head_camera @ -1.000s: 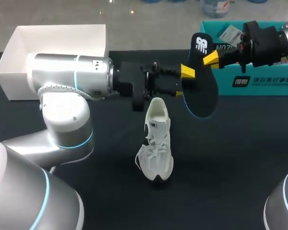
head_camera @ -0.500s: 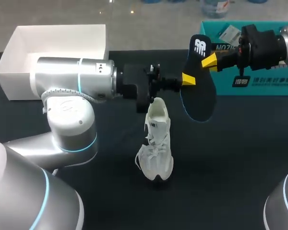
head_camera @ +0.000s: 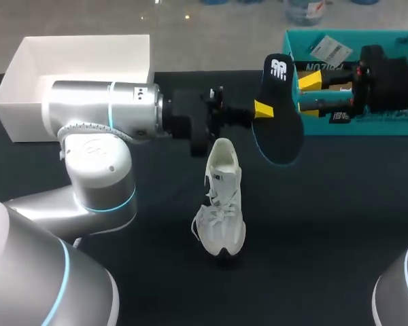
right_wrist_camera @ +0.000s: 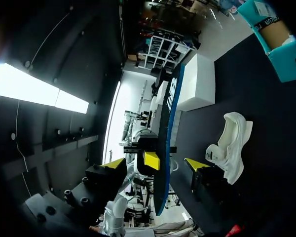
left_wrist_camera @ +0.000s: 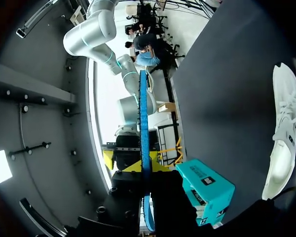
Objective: Take the shoe out of the shoebox, open the shoe tongue, remove and reinsert the insole, then place the shoe into the shoebox
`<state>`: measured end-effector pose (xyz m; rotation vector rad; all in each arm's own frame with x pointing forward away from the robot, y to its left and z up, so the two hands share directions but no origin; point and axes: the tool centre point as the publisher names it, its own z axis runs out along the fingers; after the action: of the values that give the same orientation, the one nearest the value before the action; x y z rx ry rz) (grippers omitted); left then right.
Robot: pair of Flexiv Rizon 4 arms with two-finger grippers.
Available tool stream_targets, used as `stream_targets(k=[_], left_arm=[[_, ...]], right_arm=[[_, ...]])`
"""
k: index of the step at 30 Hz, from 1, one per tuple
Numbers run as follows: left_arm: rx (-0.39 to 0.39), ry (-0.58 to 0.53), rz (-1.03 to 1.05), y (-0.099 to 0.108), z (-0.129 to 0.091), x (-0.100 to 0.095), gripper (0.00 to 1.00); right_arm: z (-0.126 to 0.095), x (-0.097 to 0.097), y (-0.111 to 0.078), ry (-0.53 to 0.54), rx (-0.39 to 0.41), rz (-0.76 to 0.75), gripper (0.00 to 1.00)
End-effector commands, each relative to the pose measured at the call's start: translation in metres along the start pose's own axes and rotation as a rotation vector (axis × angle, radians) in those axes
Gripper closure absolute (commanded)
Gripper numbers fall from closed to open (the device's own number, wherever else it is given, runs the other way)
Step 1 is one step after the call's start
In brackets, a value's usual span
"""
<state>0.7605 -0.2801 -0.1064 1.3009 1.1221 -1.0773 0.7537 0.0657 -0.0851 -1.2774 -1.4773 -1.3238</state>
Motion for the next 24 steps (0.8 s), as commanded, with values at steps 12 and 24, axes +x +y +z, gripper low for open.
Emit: stream_targets(k=[12,24], left_arm=[[-0.018,0.007,-0.015,0.004,-0.014,0.000,1.00],[-0.012,0.037,-0.023,0.004,-0.013,-0.002,1.00]], right_arm=[[-0.047,0.000,-0.061,-0.004,-0.150,0.041,0.00],[-0.058,0.014,-0.052,-0.032,-0.156,-0.054,0.00]])
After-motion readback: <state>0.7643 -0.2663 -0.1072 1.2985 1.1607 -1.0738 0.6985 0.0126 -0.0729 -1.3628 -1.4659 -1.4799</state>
